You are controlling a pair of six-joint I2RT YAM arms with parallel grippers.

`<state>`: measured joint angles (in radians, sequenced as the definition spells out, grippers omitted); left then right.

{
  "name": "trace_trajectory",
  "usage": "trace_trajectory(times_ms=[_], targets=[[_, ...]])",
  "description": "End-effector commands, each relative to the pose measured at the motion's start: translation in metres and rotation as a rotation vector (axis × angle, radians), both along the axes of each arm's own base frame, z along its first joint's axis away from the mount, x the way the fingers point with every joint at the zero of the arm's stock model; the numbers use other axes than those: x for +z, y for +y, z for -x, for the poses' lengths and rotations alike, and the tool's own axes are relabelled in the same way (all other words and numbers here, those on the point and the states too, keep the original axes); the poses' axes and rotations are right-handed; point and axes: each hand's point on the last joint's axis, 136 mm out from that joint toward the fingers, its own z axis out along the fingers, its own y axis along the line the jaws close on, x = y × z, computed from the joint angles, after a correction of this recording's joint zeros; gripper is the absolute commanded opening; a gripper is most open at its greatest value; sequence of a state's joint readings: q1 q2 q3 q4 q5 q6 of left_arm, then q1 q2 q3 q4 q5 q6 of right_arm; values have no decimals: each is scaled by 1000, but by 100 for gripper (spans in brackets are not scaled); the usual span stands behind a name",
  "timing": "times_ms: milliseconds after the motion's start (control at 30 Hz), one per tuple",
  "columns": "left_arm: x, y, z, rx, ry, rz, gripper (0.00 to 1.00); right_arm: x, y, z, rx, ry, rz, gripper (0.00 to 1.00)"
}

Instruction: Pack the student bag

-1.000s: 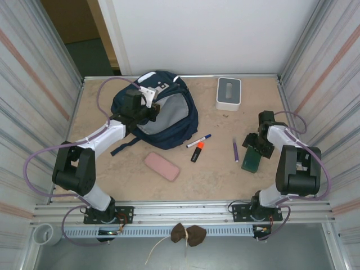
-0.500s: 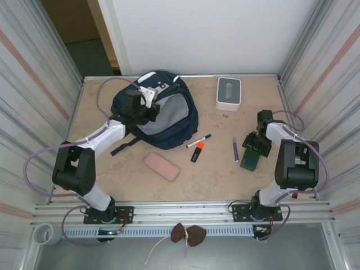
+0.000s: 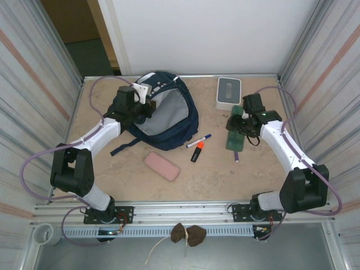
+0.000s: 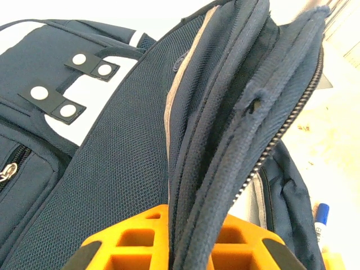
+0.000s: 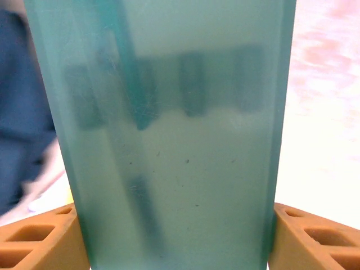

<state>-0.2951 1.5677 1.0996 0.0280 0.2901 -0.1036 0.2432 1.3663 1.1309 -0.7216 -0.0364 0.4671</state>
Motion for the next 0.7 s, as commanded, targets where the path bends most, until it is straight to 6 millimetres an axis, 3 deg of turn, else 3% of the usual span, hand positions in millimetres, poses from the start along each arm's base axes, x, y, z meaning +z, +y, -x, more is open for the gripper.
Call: trace_trajectory(times_ms=[0, 167, 300, 500, 667], targets=[[61, -2, 0, -1, -114, 91, 0, 18, 66, -13, 83, -28, -184, 53], [74, -2, -1, 4, -130, 133, 0, 21, 156, -37, 191, -19, -390, 53], [90, -2, -2, -2, -153, 164, 0, 13, 207, -57, 212, 20, -540, 52], [103, -7, -1, -41, -182, 195, 0, 14, 256, -96, 189, 33, -654, 53], [100, -10, -1, -59, -175, 202, 0, -6, 275, -131, 89, 32, -675, 59]])
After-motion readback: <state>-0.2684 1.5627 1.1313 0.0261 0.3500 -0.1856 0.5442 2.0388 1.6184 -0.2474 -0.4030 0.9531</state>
